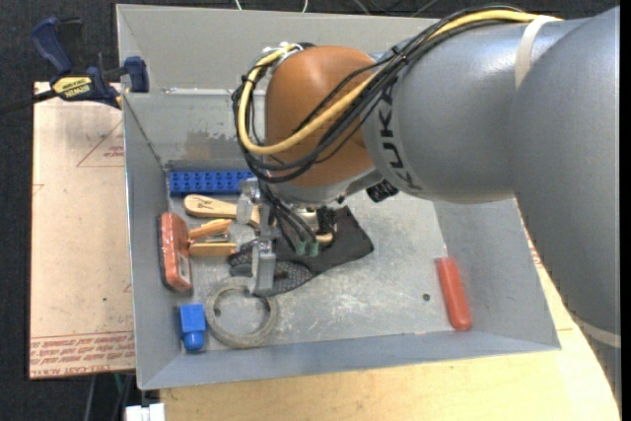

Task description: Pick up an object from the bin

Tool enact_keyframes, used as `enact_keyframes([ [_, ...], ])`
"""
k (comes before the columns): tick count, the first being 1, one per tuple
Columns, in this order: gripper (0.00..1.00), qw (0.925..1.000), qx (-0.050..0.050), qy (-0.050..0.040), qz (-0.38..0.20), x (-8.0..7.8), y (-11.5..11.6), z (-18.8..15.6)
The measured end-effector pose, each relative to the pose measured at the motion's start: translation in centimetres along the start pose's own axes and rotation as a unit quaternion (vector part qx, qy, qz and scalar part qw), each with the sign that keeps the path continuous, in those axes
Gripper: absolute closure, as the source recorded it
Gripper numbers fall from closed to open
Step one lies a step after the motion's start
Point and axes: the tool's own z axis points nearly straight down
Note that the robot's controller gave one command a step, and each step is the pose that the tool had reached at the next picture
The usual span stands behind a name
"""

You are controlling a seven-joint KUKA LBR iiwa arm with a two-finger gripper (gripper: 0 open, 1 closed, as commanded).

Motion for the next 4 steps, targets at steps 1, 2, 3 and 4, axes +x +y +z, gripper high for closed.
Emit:
enact_keyframes([
  [1,0.0,1.0,-0.001,-0.0038,0.002,-0.2,-0.1,-0.5],
  [2,0.0,0.9989,-0.001,-0.0031,0.048,-0.6,-4.3,0.0],
  [3,0.0,0.9995,-0.001,-0.0051,0.031,-5.2,-5.3,0.1],
  [4,0.0,0.9998,-0.002,-0.0049,0.02,-3.7,-6.0,6.2],
])
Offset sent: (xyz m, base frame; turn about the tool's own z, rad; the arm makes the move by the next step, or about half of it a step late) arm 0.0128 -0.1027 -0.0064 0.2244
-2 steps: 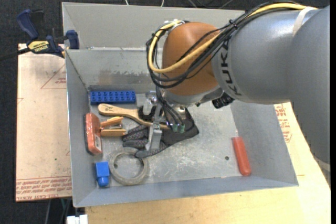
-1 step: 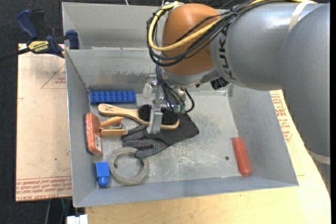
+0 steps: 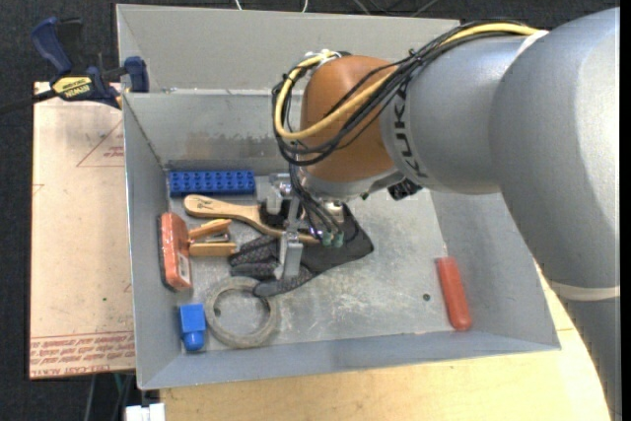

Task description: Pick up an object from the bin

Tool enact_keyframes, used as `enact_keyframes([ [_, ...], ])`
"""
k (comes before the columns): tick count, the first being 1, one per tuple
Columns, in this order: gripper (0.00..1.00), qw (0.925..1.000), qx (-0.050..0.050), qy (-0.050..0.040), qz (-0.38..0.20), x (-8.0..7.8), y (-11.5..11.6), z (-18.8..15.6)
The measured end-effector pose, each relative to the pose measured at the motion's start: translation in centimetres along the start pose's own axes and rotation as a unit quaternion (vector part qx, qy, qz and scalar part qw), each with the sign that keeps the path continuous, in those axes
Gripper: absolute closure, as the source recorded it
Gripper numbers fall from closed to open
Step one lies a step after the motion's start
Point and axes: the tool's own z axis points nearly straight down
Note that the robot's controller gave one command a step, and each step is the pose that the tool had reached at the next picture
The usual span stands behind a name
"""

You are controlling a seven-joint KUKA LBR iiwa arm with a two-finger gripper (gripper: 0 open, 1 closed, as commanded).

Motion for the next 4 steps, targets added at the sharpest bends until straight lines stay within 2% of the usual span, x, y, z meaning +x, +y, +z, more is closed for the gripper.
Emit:
enact_keyframes([
  [1,1.0,0.999,-0.004,-0.0091,0.044,-2.5,-1.2,1.5],
  [2,1.0,0.999,-0.004,-0.0091,0.044,-2.5,-1.2,1.5],
  [3,1.0,0.9998,-0.003,-0.0075,-0.019,-1.7,-2.1,-2.7],
  [4,1.0,0.9995,-0.004,-0.0108,-0.029,-3.1,-1.1,-1.9],
])
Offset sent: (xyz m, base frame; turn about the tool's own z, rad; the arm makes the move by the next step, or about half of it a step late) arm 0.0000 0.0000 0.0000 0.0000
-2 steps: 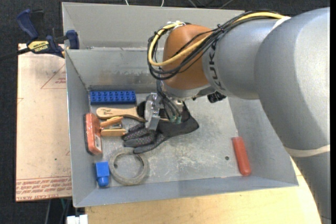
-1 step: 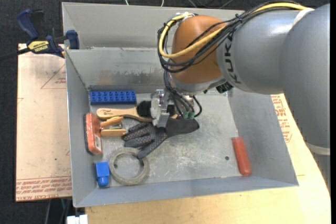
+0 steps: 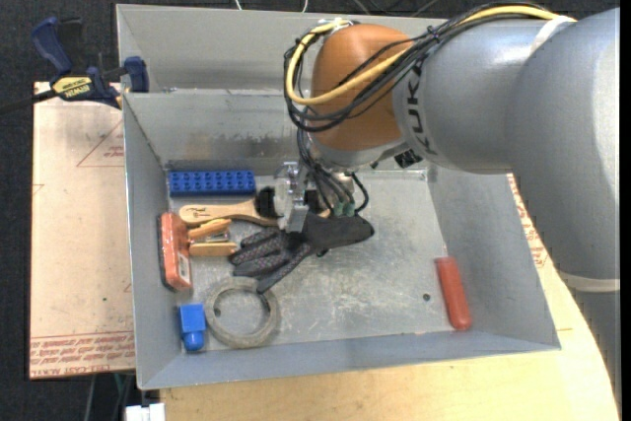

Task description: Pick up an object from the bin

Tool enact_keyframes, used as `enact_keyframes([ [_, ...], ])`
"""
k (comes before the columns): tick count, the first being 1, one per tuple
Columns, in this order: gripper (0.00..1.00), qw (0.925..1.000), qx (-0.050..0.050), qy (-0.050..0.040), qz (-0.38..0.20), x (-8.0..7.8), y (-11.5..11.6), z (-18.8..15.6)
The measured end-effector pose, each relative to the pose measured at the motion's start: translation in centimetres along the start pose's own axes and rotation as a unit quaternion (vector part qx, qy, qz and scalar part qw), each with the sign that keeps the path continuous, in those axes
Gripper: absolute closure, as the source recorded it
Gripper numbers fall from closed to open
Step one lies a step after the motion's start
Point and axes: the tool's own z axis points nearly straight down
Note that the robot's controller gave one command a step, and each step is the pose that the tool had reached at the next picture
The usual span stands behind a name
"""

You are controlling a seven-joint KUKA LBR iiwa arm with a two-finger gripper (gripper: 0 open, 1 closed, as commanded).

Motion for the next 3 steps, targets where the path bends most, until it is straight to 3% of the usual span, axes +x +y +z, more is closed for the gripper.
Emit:
enact_keyframes([
  [1,1.0,0.9986,0.001,0.0018,-0.053,-2.5,2.2,-1.2],
  [3,1.0,0.9984,0.001,-0.0054,-0.055,-3.3,6.7,5.6],
])
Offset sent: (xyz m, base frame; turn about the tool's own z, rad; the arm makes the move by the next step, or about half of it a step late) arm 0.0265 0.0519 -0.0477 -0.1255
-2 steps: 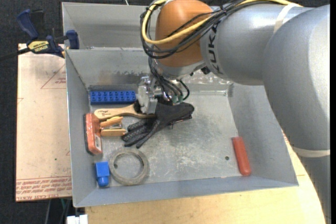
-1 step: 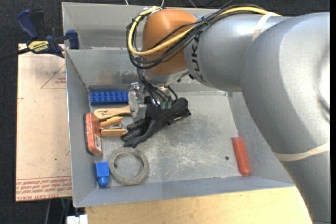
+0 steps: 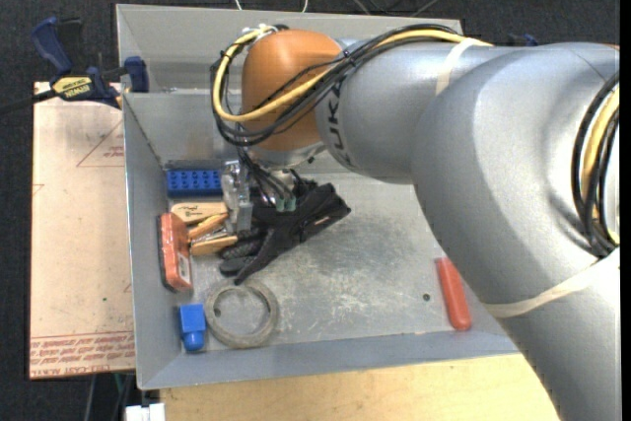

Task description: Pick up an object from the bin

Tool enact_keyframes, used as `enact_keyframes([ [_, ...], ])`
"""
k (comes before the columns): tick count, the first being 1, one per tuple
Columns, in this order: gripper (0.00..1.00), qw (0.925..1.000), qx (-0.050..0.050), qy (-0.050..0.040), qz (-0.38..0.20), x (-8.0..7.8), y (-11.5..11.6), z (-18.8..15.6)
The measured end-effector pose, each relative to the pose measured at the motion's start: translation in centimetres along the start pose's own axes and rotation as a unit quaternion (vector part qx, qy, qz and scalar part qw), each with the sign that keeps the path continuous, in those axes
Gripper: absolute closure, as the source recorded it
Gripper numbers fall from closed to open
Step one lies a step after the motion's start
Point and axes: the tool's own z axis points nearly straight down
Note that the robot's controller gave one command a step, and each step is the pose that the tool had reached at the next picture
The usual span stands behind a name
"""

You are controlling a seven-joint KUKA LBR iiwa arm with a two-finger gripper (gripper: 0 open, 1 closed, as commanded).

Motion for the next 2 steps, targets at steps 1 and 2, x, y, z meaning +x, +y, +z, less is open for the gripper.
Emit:
enact_keyframes([
  [1,1.0,0.9985,-0.003,0.0017,0.055,-0.34,-1.24,-0.27],
  [2,1.0,0.993,-0.001,-0.0011,0.118,-0.08,-0.66,-0.24],
])
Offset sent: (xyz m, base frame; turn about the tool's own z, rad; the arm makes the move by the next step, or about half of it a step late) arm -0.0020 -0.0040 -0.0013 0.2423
